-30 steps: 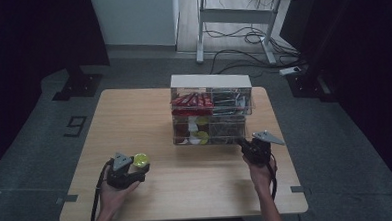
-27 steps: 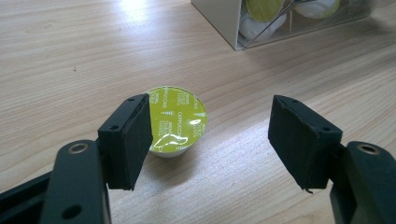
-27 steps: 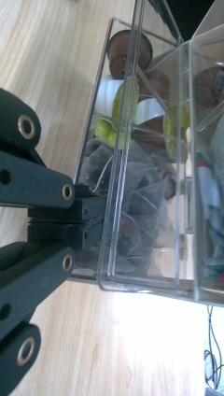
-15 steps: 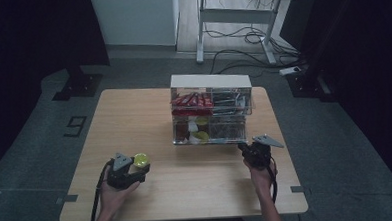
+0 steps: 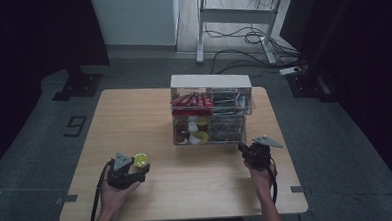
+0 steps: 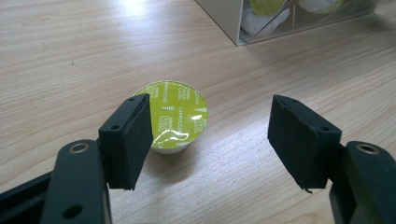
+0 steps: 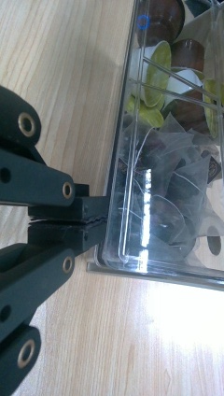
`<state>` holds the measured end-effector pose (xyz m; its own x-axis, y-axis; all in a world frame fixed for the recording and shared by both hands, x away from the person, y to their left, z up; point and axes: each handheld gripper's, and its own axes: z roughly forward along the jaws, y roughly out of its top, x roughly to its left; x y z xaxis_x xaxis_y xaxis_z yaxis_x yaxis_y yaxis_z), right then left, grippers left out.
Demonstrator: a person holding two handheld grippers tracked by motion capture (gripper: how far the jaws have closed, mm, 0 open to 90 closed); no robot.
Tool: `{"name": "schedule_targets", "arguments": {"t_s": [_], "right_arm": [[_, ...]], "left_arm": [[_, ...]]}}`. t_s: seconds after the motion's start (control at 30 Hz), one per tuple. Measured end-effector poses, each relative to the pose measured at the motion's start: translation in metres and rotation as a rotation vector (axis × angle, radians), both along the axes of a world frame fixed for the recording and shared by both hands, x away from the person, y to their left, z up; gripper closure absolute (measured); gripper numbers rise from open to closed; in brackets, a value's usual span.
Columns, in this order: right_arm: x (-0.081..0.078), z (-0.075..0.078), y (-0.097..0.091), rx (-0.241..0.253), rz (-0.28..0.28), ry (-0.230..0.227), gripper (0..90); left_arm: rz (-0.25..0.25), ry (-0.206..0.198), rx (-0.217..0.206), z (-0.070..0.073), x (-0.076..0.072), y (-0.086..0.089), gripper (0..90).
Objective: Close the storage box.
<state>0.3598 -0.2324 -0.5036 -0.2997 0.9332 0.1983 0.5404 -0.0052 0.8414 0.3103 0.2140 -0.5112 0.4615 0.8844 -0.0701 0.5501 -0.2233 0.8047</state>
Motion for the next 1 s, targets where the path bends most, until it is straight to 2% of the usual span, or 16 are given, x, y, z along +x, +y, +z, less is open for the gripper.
{"name": "schedule_targets", "arguments": {"t_s": [0.67, 1.0], "right_arm": [[-0.001, -0.001, -0.003, -0.009, 0.031, 0.041, 82.8], [-0.006, -0.012, -0.005, -0.028, 0.032, 0.049, 78.1]], "left_arm": [[-0.003, -0.005, 0.0, 0.001, -0.002, -0.001, 31.4], [0.0, -0.011, 0.002, 0.001, -0.003, -0.001, 31.4]]}}
